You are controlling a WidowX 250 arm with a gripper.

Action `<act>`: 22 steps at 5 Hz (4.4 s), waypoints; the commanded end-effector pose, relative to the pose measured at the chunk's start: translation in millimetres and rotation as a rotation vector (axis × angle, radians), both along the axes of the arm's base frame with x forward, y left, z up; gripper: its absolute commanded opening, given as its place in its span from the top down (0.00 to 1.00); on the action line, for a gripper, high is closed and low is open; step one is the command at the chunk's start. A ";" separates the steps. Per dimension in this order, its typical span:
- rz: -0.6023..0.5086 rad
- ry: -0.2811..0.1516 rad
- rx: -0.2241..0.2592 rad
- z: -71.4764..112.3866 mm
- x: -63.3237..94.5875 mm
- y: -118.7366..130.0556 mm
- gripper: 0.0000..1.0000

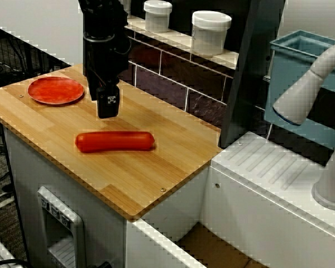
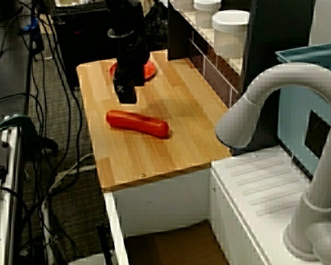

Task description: Put the object on the plate

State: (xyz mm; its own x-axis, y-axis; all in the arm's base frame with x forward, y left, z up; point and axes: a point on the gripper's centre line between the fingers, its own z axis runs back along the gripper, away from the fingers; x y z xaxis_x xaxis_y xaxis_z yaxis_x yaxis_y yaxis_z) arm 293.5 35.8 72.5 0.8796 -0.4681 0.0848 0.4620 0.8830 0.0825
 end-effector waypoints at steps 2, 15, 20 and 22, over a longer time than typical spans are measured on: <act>-0.049 -0.034 -0.003 11.9 0.9 -4.7 0.00; 0.366 -0.150 -0.029 48.2 2.5 173.1 1.00; 0.333 -0.134 0.074 -2.2 -8.8 171.2 1.00; 0.344 -0.095 0.096 -10.6 -8.4 169.8 0.00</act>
